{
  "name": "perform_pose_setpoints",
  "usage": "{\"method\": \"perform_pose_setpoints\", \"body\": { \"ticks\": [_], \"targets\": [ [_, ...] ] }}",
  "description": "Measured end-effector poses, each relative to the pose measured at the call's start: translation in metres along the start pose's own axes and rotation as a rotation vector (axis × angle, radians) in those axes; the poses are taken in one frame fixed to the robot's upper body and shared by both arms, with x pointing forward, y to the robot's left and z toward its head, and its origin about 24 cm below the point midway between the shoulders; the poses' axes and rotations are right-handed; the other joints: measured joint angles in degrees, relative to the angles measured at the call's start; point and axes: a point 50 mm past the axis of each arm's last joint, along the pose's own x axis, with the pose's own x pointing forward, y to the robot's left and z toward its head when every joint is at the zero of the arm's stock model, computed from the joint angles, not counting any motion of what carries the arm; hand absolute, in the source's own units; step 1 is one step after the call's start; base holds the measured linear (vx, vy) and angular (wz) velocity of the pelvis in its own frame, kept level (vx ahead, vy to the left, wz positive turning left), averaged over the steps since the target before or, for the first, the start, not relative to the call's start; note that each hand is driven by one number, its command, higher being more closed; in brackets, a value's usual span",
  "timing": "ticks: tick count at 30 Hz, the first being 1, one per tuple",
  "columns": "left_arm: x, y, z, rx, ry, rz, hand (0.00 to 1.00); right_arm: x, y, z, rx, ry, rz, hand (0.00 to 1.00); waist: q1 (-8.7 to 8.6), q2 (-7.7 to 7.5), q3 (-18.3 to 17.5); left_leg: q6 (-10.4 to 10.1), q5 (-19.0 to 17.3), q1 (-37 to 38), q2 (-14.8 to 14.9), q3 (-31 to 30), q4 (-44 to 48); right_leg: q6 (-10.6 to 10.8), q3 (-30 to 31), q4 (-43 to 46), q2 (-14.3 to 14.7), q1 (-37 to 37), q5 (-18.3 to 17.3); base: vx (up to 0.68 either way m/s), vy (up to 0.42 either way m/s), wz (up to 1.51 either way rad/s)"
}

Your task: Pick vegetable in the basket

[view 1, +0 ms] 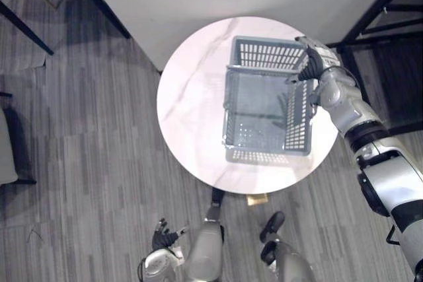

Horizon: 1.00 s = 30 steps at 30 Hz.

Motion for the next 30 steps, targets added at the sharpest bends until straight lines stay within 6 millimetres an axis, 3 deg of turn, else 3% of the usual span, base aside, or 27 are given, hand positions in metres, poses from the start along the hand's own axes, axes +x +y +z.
{"method": "perform_pose_setpoints", "body": {
  "ticks": [7, 8, 16, 30],
  "targets": [
    [0.003, -0.004, 0.006, -0.001, -0.016, 0.012, 0.0, 0.0, 0.003, 0.004, -0.003, -0.011, 0.009, 0.0, 0.07, 0.26, 2.3, -0.07, 0.06, -0.28, 0.16, -0.24, -0.02, -0.06, -0.07, 0.34, 0.08, -0.27, -0.05, 0.0, 0.0, 0.0],
    [0.003, -0.004, 0.007, -0.002, -0.018, 0.012, 0.0, 0.0, 0.004, 0.006, -0.002, -0.016, 0.009, 1.0, 0.06, 0.29, 2.41, -0.07, 0.06, -0.29, 0.16, -0.24, -0.02, -0.06, -0.06, 0.35, 0.07, -0.28, -0.05, 0.0, 0.0, 0.0],
    [0.004, -0.004, 0.009, -0.003, -0.026, 0.02, 0.0, 0.002, 0.004, 0.013, 0.007, -0.035, -0.021, 1.0, 0.12, 0.29, 2.42, -0.12, 0.14, -1.02, 0.18, -0.26, 0.0, -0.13, -0.06, 0.65, 0.05, -1.17, -0.11, 0.0, -0.004, 0.0],
    [0.003, -0.008, 0.009, 0.016, -0.039, 0.001, 0.0, 0.001, 0.005, 0.0, -0.038, 0.014, -0.04, 1.0, 1.1, 0.49, 2.53, -0.27, 0.4, -1.29, 0.25, -1.64, -0.01, -0.67, -0.41, 3.2, -0.25, -1.92, -1.54, 0.0, -0.017, 0.03]
  ]
}}
